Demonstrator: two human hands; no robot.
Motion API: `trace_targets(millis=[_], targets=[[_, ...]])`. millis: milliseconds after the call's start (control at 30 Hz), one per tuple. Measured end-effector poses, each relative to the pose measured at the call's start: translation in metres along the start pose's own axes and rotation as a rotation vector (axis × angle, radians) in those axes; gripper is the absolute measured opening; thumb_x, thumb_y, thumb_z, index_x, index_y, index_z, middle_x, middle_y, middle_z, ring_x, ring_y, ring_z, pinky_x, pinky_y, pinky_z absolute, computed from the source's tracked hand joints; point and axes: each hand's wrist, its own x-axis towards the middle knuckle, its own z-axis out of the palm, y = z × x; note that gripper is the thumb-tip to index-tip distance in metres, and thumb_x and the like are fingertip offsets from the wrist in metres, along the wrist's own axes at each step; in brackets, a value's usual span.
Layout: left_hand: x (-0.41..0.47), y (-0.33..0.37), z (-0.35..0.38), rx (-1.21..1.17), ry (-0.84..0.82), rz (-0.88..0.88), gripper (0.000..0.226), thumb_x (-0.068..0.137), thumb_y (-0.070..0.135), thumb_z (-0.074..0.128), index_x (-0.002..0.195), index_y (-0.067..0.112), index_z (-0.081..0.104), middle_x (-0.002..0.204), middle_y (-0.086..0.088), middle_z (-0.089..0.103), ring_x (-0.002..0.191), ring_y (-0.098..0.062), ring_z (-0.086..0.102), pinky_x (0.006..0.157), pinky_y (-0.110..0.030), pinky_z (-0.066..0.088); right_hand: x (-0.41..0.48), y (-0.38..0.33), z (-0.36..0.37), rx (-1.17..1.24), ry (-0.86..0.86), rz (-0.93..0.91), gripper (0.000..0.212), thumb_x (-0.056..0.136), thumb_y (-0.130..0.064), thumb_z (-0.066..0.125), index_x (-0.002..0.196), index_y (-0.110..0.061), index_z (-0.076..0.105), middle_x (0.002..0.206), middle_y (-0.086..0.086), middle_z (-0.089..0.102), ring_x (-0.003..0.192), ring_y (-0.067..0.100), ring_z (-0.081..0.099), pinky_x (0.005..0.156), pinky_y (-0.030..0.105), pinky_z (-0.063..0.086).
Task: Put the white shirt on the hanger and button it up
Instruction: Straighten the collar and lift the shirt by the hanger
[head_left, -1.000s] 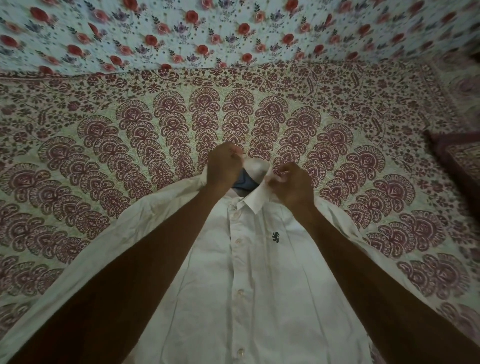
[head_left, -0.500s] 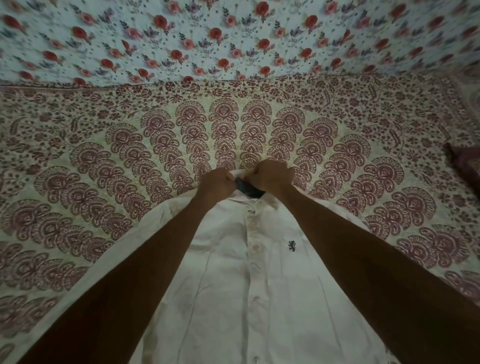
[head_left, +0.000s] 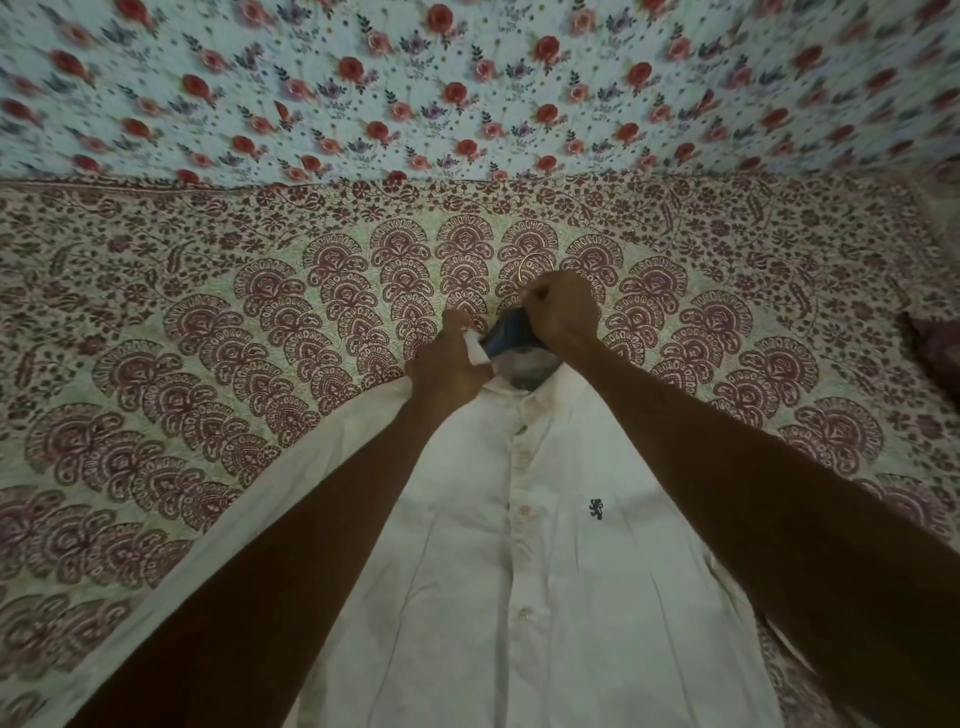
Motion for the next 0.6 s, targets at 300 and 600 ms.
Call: trace_targets(millis=[300,600], targets=[[-0.005,-0.013,-0.002,0.495,0.003,0.130,0.107,0.058,0.065,0.080,0.141,0.021,0.029,0.136,-0.014,0.048,0.124,-0.035,0.048,0.100,-0.048,0.039,-0.002,-0.001,-0.004,-0.021,-0.001,-0.077,0.021,0.099,-0.021,0.049,0.111,-0.012,0.063,0.109,0.012,0.069,0.100,0.030,0.065,0.074,0.029,0.042],[-0.024,-0.008,0.025,0.962,0.094,0.684,0.034,0.077,0.028,0.074,0.109,0.025,0.065,0.111,-0.002,0.060,0.104,-0.028,0.052,0.085,-0.041,0.043,0.016,0.022,-0.005,0.033,-0.366,-0.115,0.028,0.098,-0.032,0.056,0.104,-0.005,0.062,0.111,0.014,0.063,0.105,0.028,0.058,0.085,0.030,0.041]])
